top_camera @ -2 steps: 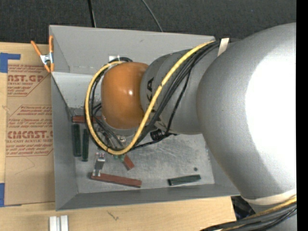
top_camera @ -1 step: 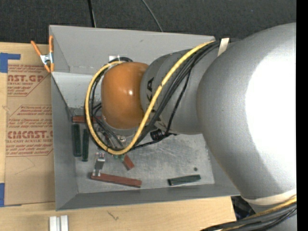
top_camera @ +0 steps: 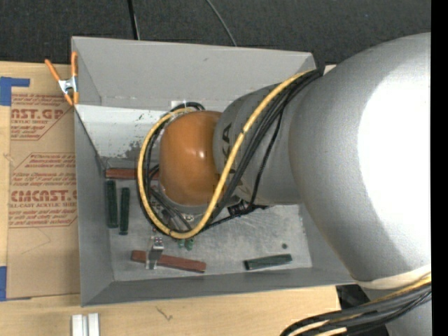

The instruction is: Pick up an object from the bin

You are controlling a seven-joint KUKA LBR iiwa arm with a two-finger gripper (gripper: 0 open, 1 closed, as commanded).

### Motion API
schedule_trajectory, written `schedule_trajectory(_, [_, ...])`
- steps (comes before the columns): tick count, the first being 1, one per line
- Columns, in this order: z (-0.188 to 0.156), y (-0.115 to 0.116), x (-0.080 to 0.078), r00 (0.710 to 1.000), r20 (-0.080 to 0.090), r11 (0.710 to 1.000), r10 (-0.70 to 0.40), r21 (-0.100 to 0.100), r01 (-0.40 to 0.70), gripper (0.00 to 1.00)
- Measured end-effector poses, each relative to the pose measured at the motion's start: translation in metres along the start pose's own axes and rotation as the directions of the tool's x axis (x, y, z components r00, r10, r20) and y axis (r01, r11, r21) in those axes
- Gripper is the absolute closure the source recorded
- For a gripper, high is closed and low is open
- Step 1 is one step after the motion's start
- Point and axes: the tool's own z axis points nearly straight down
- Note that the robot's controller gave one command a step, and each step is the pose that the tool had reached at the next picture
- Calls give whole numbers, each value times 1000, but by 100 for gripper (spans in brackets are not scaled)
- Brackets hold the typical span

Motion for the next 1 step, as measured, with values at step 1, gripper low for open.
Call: schedule_trajectory(1, [46, -8, 12, 999, 9, 999, -47, -4, 47, 100])
